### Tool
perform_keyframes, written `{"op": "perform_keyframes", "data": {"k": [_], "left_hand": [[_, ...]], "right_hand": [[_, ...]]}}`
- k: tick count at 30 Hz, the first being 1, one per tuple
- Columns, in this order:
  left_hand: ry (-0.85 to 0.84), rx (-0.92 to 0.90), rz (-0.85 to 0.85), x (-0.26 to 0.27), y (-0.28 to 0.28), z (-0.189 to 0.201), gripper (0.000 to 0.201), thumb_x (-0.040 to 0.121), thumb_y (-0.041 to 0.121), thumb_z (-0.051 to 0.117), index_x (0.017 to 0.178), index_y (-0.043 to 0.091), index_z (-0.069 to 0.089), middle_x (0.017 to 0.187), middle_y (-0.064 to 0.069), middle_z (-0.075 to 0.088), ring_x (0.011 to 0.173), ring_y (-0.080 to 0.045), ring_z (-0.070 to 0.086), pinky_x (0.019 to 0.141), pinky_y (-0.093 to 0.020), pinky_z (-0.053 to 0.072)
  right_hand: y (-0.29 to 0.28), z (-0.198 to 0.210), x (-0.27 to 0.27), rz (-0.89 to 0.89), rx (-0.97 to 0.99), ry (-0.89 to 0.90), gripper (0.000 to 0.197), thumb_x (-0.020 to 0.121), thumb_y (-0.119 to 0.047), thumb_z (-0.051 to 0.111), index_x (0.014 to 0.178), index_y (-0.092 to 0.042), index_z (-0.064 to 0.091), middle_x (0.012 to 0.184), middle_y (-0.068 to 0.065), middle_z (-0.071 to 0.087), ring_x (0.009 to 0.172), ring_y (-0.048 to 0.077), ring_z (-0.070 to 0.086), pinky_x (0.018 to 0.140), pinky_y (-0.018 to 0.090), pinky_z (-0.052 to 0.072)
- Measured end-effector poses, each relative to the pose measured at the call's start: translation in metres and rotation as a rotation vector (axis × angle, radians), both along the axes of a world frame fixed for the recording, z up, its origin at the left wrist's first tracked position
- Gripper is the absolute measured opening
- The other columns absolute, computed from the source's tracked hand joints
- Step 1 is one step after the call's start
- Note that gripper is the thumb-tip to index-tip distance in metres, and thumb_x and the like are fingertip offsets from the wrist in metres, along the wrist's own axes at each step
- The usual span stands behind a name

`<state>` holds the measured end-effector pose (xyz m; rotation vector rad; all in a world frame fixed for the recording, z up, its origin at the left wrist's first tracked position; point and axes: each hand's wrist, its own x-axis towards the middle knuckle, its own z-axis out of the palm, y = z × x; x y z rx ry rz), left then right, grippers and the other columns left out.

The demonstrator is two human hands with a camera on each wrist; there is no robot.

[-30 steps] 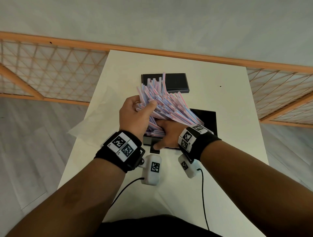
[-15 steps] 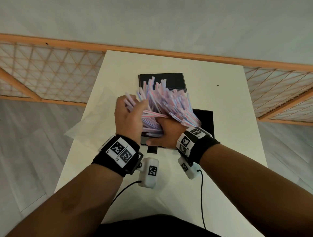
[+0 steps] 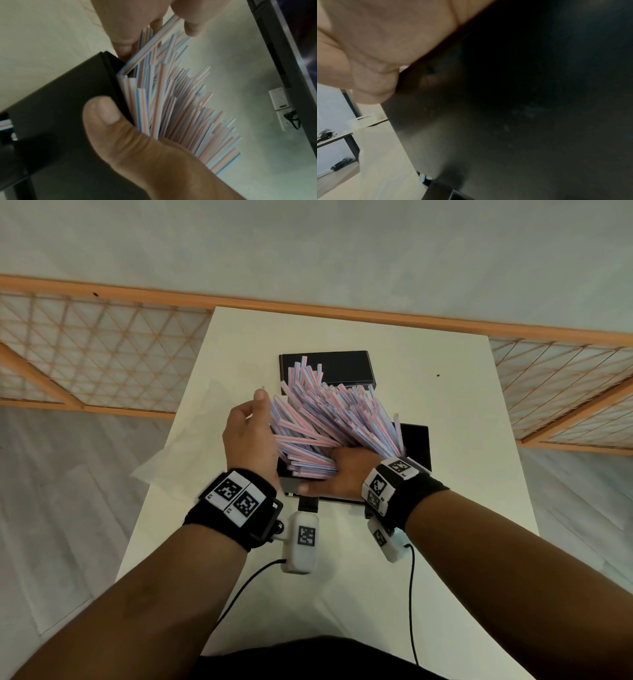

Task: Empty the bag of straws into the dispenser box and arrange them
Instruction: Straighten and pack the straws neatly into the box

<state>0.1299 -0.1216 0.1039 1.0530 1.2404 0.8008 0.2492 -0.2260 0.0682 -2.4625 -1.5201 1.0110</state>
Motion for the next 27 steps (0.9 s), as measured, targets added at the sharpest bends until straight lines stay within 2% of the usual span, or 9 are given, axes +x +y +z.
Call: {"op": "perform_keyframes", "data": {"k": [2,6,8,11,14,17,19,24,27], "left_hand": [[0.035,0.048,0.003,0.0,0.0,-0.003,0.05,0.086,0.066,0.061,0.097,0.018,0.066,0.096,0.001,0.071,0.094,-0.023,0.07,0.093,-0.054,0.057],[0.098,0.118,0.0,-0.002,0.001,-0.004,0.067,0.069,0.082,0.056,0.07,0.015,0.056,0.075,-0.006,0.064,0.07,-0.026,0.058,0.08,-0.059,0.057],[0.117,0.122,-0.025,-0.003,0.001,-0.004,0.07,0.065,0.086,0.056,0.067,0.016,0.053,0.07,-0.004,0.059,0.066,-0.024,0.053,0.078,-0.055,0.057],[0.18,0.201,-0.119,-0.005,-0.004,-0.006,0.053,0.068,0.07,0.075,0.072,0.023,0.053,0.071,0.008,0.057,0.066,-0.015,0.054,0.074,-0.038,0.051],[0.287,0.298,-0.173,-0.009,-0.005,-0.015,0.038,0.073,0.046,0.086,0.071,0.025,0.054,0.069,0.008,0.06,0.063,-0.015,0.057,0.069,-0.032,0.05],[0.329,0.423,-0.187,-0.009,-0.002,-0.016,0.034,0.079,0.034,0.084,0.066,0.026,0.053,0.067,0.008,0.059,0.058,-0.009,0.052,0.061,-0.025,0.043],[0.315,0.438,-0.215,-0.005,-0.004,-0.013,0.032,0.081,0.032,0.083,0.067,0.028,0.053,0.069,0.007,0.06,0.055,-0.007,0.049,0.059,-0.023,0.042],[0.275,0.277,-0.148,0.004,-0.008,-0.016,0.033,0.077,0.048,0.077,0.067,0.028,0.053,0.07,0.003,0.056,0.062,-0.022,0.052,0.072,-0.052,0.059],[0.256,0.303,-0.126,0.002,-0.009,-0.015,0.031,0.086,0.041,0.077,0.072,0.027,0.053,0.073,0.006,0.057,0.067,-0.018,0.053,0.076,-0.039,0.053]], "right_hand": [[-0.001,0.002,-0.001,0.0,0.006,-0.013,0.106,0.059,-0.092,0.053,0.146,-0.034,0.037,0.148,-0.001,0.047,0.136,0.028,0.043,0.112,0.041,0.037],[-0.005,0.015,-0.007,0.033,0.028,-0.079,0.072,0.077,-0.071,0.064,0.125,-0.018,0.055,0.113,0.004,0.062,0.112,0.028,0.058,0.085,0.028,0.04],[-0.009,0.016,-0.011,0.047,0.035,-0.154,0.069,0.082,-0.068,0.061,0.124,-0.014,0.054,0.116,0.007,0.063,0.112,0.029,0.057,0.087,0.03,0.042],[-0.019,0.017,-0.015,0.063,0.086,-0.204,0.063,0.082,-0.061,0.061,0.121,-0.012,0.053,0.117,0.01,0.062,0.109,0.031,0.059,0.09,0.035,0.049],[-0.039,0.027,-0.014,0.075,0.171,-0.138,0.059,0.077,-0.056,0.058,0.12,-0.015,0.057,0.116,0.008,0.064,0.107,0.031,0.061,0.086,0.04,0.052],[-0.066,0.037,-0.007,-0.056,0.359,-0.142,0.034,0.076,-0.047,0.06,0.089,-0.017,0.066,0.088,0.005,0.068,0.085,0.031,0.065,0.073,0.034,0.052],[-0.076,0.04,0.01,-0.225,0.362,-0.187,0.027,0.079,-0.043,0.068,0.076,-0.017,0.059,0.075,0.002,0.062,0.073,0.029,0.061,0.064,0.028,0.041],[-0.071,0.027,0.028,-0.219,0.22,-0.111,0.042,0.08,-0.051,0.068,0.104,-0.017,0.062,0.095,0.002,0.063,0.086,0.021,0.059,0.075,0.027,0.044],[-0.062,0.017,0.016,-0.109,0.172,-0.097,0.056,0.079,-0.067,0.051,0.104,-0.018,0.062,0.097,0.002,0.062,0.096,0.025,0.061,0.082,0.03,0.047]]}}
